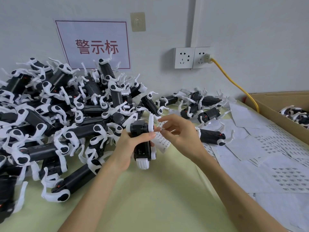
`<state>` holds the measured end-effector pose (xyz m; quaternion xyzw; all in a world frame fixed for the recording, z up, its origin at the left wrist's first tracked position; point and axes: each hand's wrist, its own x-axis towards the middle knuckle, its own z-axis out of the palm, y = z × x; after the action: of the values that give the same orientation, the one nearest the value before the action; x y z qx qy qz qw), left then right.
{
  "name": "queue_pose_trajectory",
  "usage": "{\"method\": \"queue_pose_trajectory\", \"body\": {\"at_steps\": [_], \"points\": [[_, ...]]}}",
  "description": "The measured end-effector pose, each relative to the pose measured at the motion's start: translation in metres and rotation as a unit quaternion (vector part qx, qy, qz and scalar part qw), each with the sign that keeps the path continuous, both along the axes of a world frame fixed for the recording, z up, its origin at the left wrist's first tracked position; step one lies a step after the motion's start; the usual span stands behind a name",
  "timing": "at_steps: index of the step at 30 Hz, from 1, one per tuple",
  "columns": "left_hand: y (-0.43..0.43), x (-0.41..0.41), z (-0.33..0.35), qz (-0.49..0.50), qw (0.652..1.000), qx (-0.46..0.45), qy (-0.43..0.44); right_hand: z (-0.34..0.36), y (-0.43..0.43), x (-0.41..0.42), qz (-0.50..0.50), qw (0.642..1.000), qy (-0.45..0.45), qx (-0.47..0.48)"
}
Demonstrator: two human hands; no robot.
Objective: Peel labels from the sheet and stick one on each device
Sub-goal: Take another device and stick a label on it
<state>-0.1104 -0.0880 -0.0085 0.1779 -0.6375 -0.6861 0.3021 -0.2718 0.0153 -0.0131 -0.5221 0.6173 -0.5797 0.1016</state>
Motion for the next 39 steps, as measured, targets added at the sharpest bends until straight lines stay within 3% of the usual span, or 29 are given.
{"method": "queue_pose_trajectory", "body": {"at_steps": [3,6,12,16,18,22,35,39], "points": [[-0.001,-0.001,-0.001,0.015,1.000,0.008,0.003,0.000,-0.001,-0.001,0.007,0.999,-0.032,-0.001],[-0.002,-0.001,-0.002,0.019,1.000,0.003,0.014,0.001,-0.001,-0.001,0.039,0.985,-0.165,0.029],[-0.001,-0.003,-0.003,0.025,0.999,-0.015,0.034,-0.001,-0.004,0.006,0.169,0.879,-0.441,0.067],[0.003,-0.005,-0.005,0.025,0.997,-0.064,0.035,-0.007,-0.007,0.010,0.178,0.833,-0.523,0.041],[0.005,-0.006,-0.007,0.031,0.995,-0.093,0.019,-0.010,-0.008,0.011,0.167,0.829,-0.533,0.038],[0.007,-0.009,-0.013,0.044,0.987,-0.155,-0.023,-0.014,-0.009,0.008,0.118,0.855,-0.502,0.057],[0.010,-0.008,-0.013,0.040,0.985,-0.167,-0.031,-0.010,-0.009,0.008,0.122,0.817,-0.560,0.066],[0.011,-0.009,-0.011,0.040,0.984,-0.171,-0.024,-0.010,-0.009,0.009,0.091,0.840,-0.532,0.045]]}}
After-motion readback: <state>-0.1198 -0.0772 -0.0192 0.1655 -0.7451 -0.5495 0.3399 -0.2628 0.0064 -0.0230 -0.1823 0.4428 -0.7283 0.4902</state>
